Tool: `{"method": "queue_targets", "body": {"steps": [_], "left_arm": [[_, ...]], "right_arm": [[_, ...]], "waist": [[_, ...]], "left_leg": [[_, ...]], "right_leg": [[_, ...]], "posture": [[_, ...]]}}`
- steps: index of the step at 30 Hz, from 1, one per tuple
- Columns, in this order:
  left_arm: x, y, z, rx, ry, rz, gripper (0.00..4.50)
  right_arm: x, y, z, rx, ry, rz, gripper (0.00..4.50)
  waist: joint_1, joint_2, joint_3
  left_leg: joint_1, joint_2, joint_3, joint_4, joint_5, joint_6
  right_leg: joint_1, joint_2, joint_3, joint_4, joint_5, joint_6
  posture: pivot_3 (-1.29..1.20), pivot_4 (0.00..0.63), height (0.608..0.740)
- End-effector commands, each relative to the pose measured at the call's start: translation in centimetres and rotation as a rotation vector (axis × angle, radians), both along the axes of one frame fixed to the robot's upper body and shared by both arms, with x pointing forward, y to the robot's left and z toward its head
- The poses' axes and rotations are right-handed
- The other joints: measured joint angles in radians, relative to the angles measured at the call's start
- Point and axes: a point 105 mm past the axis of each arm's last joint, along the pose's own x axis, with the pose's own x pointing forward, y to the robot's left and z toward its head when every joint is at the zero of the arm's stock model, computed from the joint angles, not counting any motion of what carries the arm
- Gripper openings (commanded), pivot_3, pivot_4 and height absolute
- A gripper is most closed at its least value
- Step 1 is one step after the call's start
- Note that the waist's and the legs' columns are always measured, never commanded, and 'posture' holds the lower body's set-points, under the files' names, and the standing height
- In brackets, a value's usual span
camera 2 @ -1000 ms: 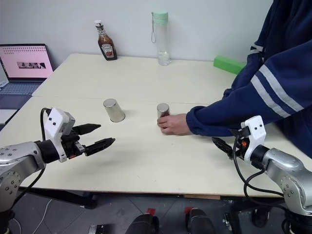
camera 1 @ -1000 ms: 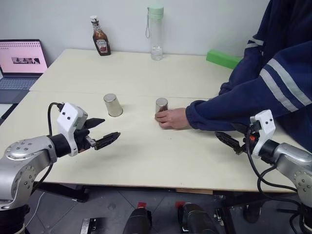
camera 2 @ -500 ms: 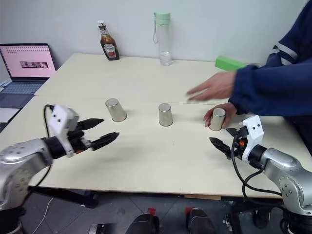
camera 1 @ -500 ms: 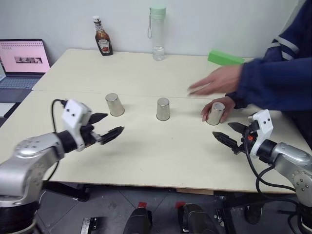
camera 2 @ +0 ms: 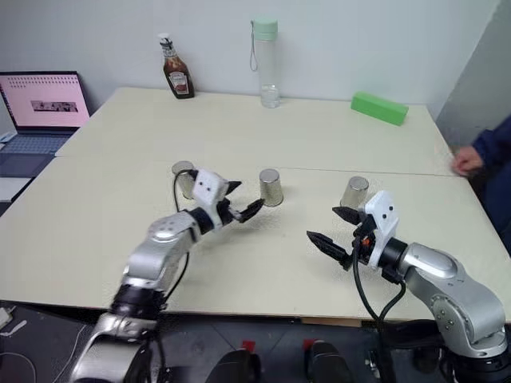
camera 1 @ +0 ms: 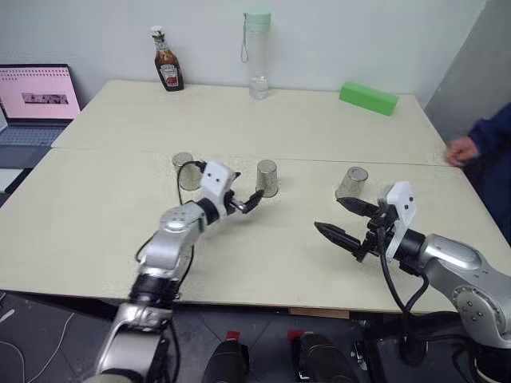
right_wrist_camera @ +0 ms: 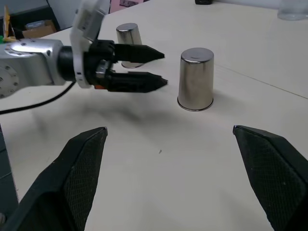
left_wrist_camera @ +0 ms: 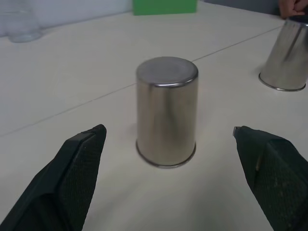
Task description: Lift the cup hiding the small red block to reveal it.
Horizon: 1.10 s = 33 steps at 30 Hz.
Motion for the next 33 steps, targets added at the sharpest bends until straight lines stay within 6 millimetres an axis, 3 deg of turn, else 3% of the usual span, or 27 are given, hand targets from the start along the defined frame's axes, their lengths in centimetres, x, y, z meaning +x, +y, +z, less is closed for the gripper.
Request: {"method": "queue_targets", "body": {"steps": [1, 6, 11, 12, 19, 24, 28, 33], "left_arm": [[1.9, -1.0, 1.4, -0.010, -0.082, 0.011, 4.50], [3.8, -2.0, 1.8, 0.004, -0.102, 0.024, 4.50], [3.9, -3.2, 1.4, -0.013, -0.086, -0.034, 4.50], [3.9, -3.2, 1.3, -0.017, -0.082, -0.037, 4.14], [4.1, -3.0, 1.6, -0.025, -0.097, -0.044, 2.81], [4.2, -2.8, 3.5, -0.020, -0.163, -0.049, 2.78], [3.9, 0.4, 8.2, -0.045, -0.254, 0.034, 2.78], [2.3, 2.9, 5.8, -0.015, -0.165, 0.131, 2.78]], "right_arm": [[-0.1, 0.0, 1.2, 0.006, -0.070, -0.035, 4.45], [0.0, -0.9, 1.5, 0.014, -0.080, -0.097, 4.45], [0.0, -1.4, 1.8, 0.017, -0.090, -0.126, 4.45], [0.1, -1.5, 1.9, 0.021, -0.092, -0.133, 4.50], [0.1, -1.9, 2.1, 0.047, -0.087, -0.162, 4.50], [0.2, -1.9, 2.0, 0.045, -0.082, -0.160, 4.50], [0.5, -1.8, 2.2, 0.048, -0.087, -0.154, 4.50], [0.6, -1.3, 2.0, 0.061, -0.080, -0.138, 4.50]], "waist": [[-0.001, 0.000, 0.000], [0.002, 0.000, 0.000], [-0.001, 0.000, 0.000], [-0.001, 0.000, 0.000], [-0.002, 0.000, 0.000], [-0.002, 0.000, 0.000], [-0.008, -0.001, 0.000], [-0.009, 0.005, -0.003]], "left_leg": [[0.000, 0.000, 0.000, 0.000, 0.000, 0.000], [-0.001, 0.000, -0.001, 0.000, 0.000, 0.000], [0.000, 0.000, 0.001, 0.000, 0.000, 0.000], [0.000, 0.000, 0.000, 0.000, 0.000, 0.000], [0.000, 0.000, 0.000, 0.000, 0.000, 0.000], [-0.001, 0.000, 0.000, 0.000, 0.000, 0.000], [-0.001, 0.001, 0.000, 0.000, 0.000, 0.000], [0.001, 0.002, 0.000, -0.002, 0.000, 0.000]], "right_leg": [[0.000, 0.000, 0.000, 0.000, 0.000, 0.000], [0.000, 0.000, -0.001, 0.000, 0.000, 0.000], [0.000, 0.000, -0.001, -0.001, 0.000, 0.001], [0.000, 0.000, -0.001, -0.001, 0.000, 0.001], [0.000, 0.000, -0.001, 0.000, 0.000, 0.001], [0.000, 0.000, -0.001, 0.000, 0.000, 0.001], [-0.001, 0.001, 0.000, 0.000, 0.001, 0.001], [0.000, 0.001, 0.001, 0.000, 0.000, 0.001]], "posture": [[0.00, 0.150, 0.740], [0.00, 0.150, 0.740], [0.00, 0.150, 0.740], [0.00, 0.150, 0.740], [0.00, 0.150, 0.740], [0.00, 0.150, 0.740], [0.00, 0.150, 0.740], [0.00, 0.150, 0.740]]}}
